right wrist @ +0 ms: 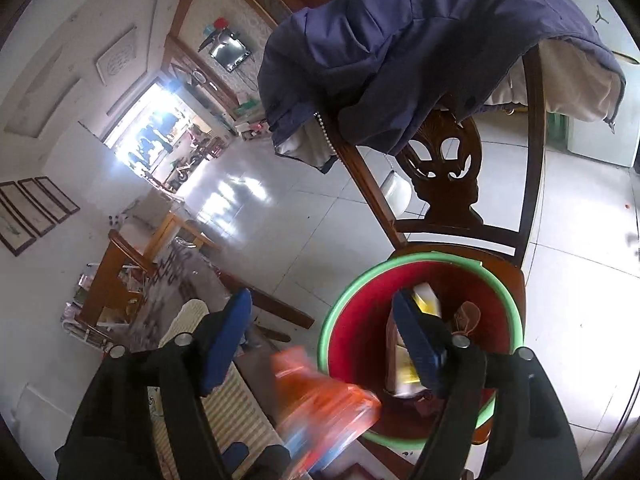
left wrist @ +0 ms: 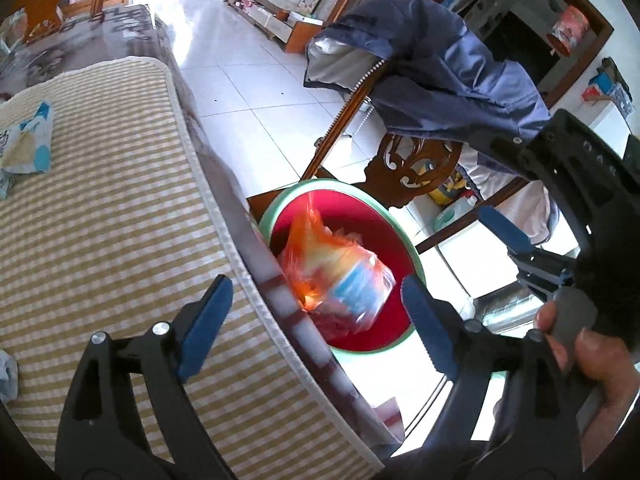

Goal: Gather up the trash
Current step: 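Move back over the table and grasp the crumpled white paper with the left gripper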

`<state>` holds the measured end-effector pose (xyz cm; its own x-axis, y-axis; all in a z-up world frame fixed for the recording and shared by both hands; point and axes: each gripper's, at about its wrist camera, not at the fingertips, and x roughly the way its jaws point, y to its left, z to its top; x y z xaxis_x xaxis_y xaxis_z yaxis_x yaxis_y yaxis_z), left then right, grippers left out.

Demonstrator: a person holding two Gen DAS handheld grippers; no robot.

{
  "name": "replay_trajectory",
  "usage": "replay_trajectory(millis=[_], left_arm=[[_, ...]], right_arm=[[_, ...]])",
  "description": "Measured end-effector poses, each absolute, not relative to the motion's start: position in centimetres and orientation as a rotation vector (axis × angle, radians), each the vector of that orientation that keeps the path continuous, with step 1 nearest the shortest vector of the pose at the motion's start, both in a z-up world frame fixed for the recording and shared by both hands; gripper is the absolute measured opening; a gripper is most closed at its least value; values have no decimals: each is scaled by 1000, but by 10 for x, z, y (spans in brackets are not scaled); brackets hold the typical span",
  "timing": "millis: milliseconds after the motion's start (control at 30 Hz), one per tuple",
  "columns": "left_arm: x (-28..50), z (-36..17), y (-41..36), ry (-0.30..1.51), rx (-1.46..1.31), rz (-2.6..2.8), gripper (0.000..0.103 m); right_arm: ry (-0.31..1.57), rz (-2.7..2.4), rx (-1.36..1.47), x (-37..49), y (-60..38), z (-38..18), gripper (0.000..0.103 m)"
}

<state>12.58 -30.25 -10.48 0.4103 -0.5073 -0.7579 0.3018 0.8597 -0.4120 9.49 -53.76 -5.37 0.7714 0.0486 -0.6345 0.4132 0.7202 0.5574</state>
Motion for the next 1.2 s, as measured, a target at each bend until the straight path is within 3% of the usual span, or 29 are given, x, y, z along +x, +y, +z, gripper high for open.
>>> replay_trajectory(millis=[167,433,667,1067,1100,1167,1200], left_arm=[[118,-92,-277,993,-266,-481,84],[68,-70,-152,855,-246,-162,84],[28,-101,-65,957,-329,28,84],[63,-131,-80,1040,-414,-51,84],[63,-132,-79,1041,-414,-59,82],[61,-133,-78,1041,-421,-87,62],[59,-132,-78,1038,-426,-98,58]], right_arm=[[677,-191,753,100,-530,-54,77],[755,-122,696,115,-504,-57,78],[800,-54,658,123,-469,-58,79],[849,14,542,127,-422,-63,79],[853,19,535,128,-420,-64,79],[859,22,523,128,-418,-65,79],[859,22,523,129,-418,-65,79]])
